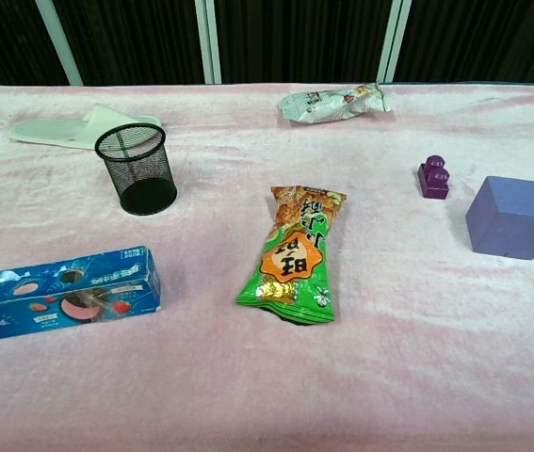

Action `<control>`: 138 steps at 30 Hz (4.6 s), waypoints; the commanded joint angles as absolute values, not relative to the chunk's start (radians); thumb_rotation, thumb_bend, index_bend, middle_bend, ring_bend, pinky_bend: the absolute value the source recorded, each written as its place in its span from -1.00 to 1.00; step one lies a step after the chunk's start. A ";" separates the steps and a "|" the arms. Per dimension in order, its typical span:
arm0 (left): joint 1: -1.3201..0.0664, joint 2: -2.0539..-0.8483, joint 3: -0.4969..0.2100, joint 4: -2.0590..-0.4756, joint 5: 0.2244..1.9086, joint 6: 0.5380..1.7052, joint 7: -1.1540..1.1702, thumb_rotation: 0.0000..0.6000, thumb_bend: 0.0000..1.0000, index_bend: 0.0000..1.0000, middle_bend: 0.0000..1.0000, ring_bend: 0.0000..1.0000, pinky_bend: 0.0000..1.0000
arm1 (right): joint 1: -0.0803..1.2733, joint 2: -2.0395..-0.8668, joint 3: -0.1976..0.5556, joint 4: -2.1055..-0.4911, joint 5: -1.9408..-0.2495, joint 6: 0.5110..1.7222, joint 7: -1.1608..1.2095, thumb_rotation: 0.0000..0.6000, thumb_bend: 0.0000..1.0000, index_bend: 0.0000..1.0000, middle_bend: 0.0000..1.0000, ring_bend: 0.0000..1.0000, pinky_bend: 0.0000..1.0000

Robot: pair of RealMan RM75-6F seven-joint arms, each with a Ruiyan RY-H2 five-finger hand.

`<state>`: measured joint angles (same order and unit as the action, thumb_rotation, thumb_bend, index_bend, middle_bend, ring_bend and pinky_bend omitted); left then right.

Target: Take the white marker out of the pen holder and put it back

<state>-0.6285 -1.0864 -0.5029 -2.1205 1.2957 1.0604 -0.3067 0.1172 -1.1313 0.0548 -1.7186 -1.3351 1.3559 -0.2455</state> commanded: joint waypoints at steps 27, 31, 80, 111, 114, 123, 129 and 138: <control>-0.545 -1.114 -0.462 -1.797 1.445 0.888 -0.472 1.00 -0.07 0.39 0.10 -0.64 -0.51 | 0.118 -1.131 0.057 -1.718 -1.331 1.355 -0.244 1.00 -0.65 -0.98 -0.97 -0.66 -0.67; -0.566 -1.126 -0.446 -1.823 1.321 0.891 -0.295 1.00 -0.07 0.39 0.10 -0.64 -0.52 | 0.118 -1.129 0.058 -1.718 -1.331 1.354 -0.240 1.00 -0.65 -0.98 -0.97 -0.66 -0.67; -0.871 -1.293 -0.248 -1.578 0.673 0.804 0.160 1.00 -0.07 0.38 0.07 -0.65 -0.60 | 0.123 -1.128 0.061 -1.719 -1.315 1.346 -0.246 1.00 -0.65 -0.98 -0.97 -0.66 -0.67; -0.979 -1.382 -0.185 -1.542 0.470 0.895 0.431 1.00 -0.07 0.28 0.00 -0.66 -0.69 | 0.126 -1.127 0.064 -1.717 -1.311 1.345 -0.245 1.00 -0.65 -0.98 -0.97 -0.66 -0.67; -0.983 -1.385 -0.183 -1.540 0.455 0.895 0.441 1.00 -0.07 0.23 0.00 -0.67 -0.70 | 0.126 -1.127 0.064 -1.717 -1.311 1.344 -0.246 1.00 -0.65 -0.98 -0.97 -0.66 -0.67; -0.995 -1.399 -0.186 -1.530 0.439 0.896 0.460 1.00 -0.07 0.11 -0.03 -0.68 -0.71 | 0.126 -1.126 0.063 -1.718 -1.309 1.343 -0.248 1.00 -0.65 -0.98 -0.97 -0.66 -0.67; -1.003 -1.412 -0.184 -1.526 0.431 0.893 0.474 1.00 -0.07 -0.02 -0.03 -0.68 -0.71 | 0.127 -1.126 0.063 -1.719 -1.308 1.342 -0.250 1.00 -0.65 -0.98 -0.97 -0.66 -0.67; -1.016 -1.431 -0.184 -1.523 0.427 0.901 0.494 1.00 -0.07 -0.10 -0.04 -0.69 -0.71 | 0.128 -1.125 0.063 -1.720 -1.307 1.340 -0.248 1.00 -0.65 -0.97 -0.97 -0.66 -0.67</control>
<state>-1.0155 -1.4307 -0.1841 -1.5227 0.4271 0.9009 0.4931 0.1276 -1.1246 0.0628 -1.7200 -1.3068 1.3402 -0.2482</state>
